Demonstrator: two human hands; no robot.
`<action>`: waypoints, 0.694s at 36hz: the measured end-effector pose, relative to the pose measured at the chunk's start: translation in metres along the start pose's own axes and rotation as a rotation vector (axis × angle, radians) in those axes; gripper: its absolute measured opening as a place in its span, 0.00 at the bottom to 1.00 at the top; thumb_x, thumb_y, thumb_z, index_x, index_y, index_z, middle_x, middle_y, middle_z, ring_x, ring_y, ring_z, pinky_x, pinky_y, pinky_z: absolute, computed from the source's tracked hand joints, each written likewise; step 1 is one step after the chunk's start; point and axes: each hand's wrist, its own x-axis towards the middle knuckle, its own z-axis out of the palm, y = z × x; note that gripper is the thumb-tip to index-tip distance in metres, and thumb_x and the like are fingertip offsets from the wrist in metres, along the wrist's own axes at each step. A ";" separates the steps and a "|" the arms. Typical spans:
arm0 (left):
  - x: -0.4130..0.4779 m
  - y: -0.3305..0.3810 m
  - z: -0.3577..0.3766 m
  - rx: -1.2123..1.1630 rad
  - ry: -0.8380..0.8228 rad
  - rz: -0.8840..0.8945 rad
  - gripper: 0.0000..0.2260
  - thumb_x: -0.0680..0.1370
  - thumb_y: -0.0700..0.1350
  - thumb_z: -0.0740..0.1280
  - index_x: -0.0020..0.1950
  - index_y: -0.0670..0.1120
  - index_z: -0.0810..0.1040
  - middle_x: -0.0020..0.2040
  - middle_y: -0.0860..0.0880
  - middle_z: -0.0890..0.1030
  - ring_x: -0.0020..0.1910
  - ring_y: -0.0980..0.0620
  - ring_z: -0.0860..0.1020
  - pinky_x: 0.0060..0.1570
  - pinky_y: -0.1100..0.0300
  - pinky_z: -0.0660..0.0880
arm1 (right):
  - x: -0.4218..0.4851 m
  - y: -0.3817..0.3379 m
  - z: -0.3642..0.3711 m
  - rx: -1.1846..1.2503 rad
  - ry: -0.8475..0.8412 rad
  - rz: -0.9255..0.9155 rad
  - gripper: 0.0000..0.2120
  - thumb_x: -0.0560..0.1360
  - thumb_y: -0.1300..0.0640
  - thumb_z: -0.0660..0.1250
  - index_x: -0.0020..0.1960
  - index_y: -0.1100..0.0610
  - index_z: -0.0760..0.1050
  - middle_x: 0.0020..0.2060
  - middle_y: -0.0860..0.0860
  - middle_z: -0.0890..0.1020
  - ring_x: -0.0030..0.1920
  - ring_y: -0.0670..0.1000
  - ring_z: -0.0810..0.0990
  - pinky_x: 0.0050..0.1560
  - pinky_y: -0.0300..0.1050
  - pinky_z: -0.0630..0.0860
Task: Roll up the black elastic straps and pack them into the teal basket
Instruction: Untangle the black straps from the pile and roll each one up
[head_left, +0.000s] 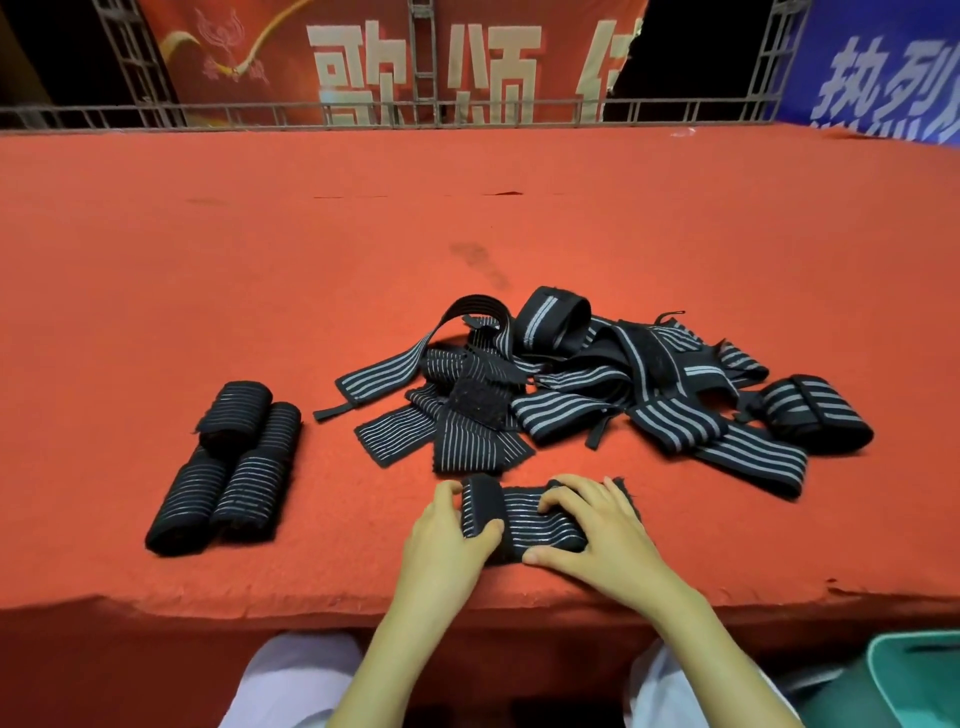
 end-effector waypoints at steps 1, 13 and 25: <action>0.000 0.002 0.001 0.005 0.007 0.005 0.18 0.73 0.51 0.70 0.60 0.52 0.69 0.46 0.50 0.79 0.48 0.48 0.78 0.41 0.56 0.66 | 0.000 -0.001 0.000 0.001 0.004 0.002 0.29 0.61 0.25 0.58 0.55 0.40 0.70 0.61 0.35 0.65 0.63 0.32 0.58 0.73 0.41 0.39; -0.001 -0.018 -0.047 -0.115 0.078 -0.125 0.20 0.71 0.43 0.73 0.57 0.48 0.66 0.35 0.53 0.78 0.40 0.46 0.78 0.45 0.51 0.73 | 0.018 -0.039 0.013 0.025 -0.155 -0.030 0.33 0.62 0.25 0.55 0.61 0.40 0.72 0.71 0.43 0.63 0.74 0.45 0.57 0.75 0.51 0.43; -0.020 -0.036 -0.061 0.238 0.262 0.071 0.15 0.71 0.44 0.71 0.55 0.46 0.73 0.51 0.49 0.76 0.51 0.45 0.76 0.49 0.51 0.69 | 0.039 -0.066 0.034 -0.003 -0.195 -0.104 0.33 0.60 0.24 0.56 0.56 0.43 0.72 0.72 0.46 0.62 0.72 0.48 0.59 0.73 0.47 0.51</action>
